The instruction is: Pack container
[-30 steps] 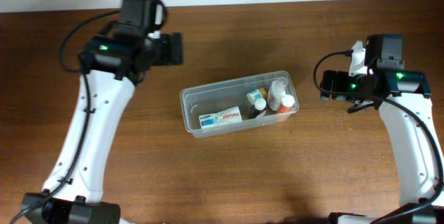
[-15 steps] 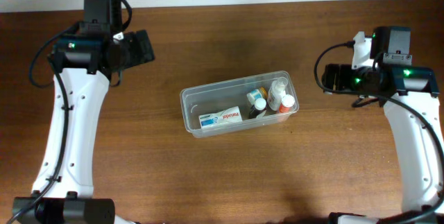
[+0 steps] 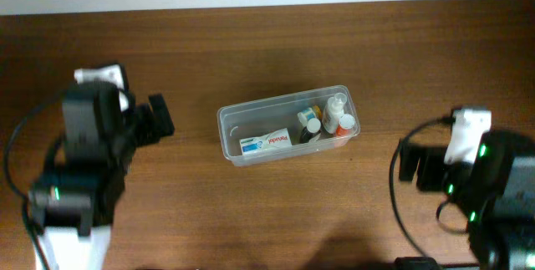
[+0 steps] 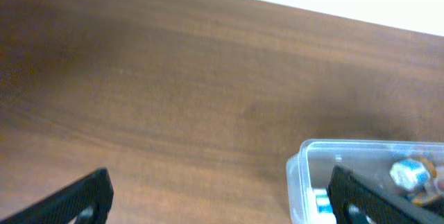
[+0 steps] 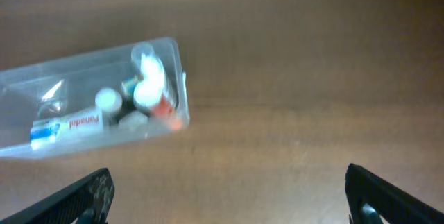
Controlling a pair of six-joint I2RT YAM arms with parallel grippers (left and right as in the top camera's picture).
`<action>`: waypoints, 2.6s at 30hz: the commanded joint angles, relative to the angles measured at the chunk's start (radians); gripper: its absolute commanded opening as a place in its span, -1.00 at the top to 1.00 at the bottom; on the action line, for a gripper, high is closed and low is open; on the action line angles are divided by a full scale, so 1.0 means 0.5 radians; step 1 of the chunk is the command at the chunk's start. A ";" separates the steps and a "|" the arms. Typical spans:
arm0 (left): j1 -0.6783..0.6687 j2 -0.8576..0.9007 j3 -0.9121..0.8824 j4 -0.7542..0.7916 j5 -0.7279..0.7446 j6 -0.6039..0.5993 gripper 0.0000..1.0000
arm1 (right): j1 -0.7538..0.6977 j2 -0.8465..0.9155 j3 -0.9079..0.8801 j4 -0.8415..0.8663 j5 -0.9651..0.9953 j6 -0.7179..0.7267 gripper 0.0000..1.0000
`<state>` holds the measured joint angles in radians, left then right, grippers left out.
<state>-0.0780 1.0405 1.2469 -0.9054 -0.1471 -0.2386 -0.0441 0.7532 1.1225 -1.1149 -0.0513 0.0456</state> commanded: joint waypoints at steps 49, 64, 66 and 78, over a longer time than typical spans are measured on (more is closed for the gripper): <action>0.005 -0.578 -0.922 0.098 -0.053 0.040 -0.99 | 0.022 -1.498 -1.776 1.591 0.015 0.025 -0.97; 0.005 -0.578 -0.922 0.098 -0.053 0.040 -0.99 | 0.022 -1.492 -2.234 2.080 0.021 -0.240 -0.97; 0.005 -0.578 -0.922 0.098 -0.053 0.040 -0.99 | 0.022 -1.492 -2.234 2.080 0.021 -0.240 -0.96; 0.005 -0.578 -0.922 0.098 -0.053 0.040 -0.99 | 0.022 -1.492 -2.234 2.080 0.021 -0.240 -0.97</action>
<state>-0.0780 0.7528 0.7879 -0.8558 -0.1658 -0.2276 -0.0391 0.0128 0.0101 -0.0681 -0.0483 -0.0669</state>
